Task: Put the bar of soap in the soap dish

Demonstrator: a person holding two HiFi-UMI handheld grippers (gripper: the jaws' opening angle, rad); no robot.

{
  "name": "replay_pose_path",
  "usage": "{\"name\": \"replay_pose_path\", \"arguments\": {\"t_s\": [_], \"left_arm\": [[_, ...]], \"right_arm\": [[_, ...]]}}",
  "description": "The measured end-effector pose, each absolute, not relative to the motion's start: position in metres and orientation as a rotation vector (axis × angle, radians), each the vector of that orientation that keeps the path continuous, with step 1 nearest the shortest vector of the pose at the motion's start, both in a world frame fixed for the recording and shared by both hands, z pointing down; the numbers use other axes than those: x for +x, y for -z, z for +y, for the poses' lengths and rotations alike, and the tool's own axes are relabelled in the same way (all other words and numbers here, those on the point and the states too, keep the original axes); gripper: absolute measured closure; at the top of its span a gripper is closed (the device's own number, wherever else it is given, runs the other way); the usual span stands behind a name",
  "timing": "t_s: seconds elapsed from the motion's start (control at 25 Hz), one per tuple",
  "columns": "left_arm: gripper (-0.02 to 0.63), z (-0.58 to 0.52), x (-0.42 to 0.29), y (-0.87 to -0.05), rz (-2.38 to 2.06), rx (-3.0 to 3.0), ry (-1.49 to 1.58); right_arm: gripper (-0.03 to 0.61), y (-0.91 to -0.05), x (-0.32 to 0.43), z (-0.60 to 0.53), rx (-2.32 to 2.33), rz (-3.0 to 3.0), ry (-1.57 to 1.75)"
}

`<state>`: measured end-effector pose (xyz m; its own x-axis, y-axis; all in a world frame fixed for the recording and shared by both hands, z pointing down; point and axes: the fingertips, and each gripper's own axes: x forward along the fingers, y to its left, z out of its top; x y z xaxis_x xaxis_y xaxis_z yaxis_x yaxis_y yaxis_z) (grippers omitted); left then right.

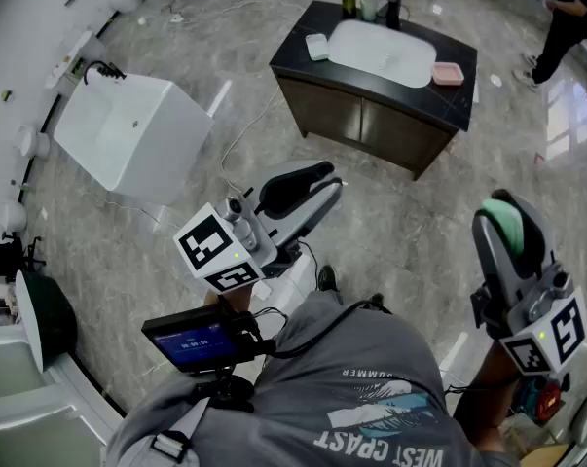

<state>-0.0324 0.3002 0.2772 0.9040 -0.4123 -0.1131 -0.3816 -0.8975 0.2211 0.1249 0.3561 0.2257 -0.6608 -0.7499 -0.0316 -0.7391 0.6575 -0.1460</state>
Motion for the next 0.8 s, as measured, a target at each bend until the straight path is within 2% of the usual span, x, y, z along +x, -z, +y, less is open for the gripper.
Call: {"name": "replay_pose_path", "arguments": {"t_s": [0.8], "left_arm": [[0.525, 0.28, -0.035, -0.284, -0.604, 2.842, 0.222]], "right_arm": [[0.451, -0.234, 0.123, 0.334, -1.252, 2.758, 0.265]]}}
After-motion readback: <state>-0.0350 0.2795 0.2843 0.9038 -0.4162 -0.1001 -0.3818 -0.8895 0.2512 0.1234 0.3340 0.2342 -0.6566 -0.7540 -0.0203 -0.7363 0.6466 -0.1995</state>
